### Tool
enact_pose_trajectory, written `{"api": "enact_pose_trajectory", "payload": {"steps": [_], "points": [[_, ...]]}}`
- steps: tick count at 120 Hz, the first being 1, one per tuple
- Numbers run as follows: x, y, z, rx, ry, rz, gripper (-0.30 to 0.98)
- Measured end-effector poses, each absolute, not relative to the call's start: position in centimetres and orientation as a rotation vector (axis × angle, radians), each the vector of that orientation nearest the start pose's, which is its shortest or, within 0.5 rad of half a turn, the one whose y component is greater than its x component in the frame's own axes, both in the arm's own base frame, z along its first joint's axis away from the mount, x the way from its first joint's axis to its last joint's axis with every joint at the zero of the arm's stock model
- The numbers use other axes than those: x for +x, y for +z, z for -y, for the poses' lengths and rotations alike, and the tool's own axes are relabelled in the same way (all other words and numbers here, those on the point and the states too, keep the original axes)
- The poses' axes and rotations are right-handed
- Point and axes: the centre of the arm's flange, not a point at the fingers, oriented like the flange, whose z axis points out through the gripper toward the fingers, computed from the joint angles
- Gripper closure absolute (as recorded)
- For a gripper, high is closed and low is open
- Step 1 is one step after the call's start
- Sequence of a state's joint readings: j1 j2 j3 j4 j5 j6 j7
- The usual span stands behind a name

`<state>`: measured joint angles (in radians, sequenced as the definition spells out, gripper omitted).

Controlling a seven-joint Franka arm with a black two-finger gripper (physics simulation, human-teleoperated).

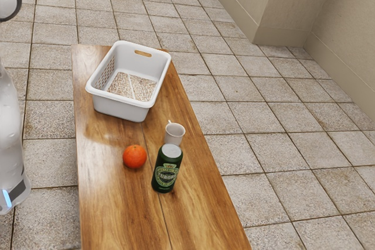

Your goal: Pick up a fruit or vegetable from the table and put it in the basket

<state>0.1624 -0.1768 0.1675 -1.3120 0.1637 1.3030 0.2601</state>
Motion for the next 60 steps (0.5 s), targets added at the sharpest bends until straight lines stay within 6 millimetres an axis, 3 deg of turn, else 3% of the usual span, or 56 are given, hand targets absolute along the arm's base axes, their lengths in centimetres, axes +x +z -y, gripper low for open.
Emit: {"api": "enact_pose_trajectory", "payload": {"steps": [10, 18, 39, 54, 60], "points": [[44.0, 78.3, -16.5, -2.995, -0.143, 0.108, 0.02], [46.3, 76.7, -13.7, -3.016, -0.116, -0.009, 0.02], [41.7, 69.6, -1.2, -3.050, -0.091, -0.500, 0.02], [41.1, 69.0, 0.7, -3.032, -0.151, -0.569, 0.02], [39.9, 67.9, 2.2, -3.016, -0.164, -0.622, 0.02]]}}
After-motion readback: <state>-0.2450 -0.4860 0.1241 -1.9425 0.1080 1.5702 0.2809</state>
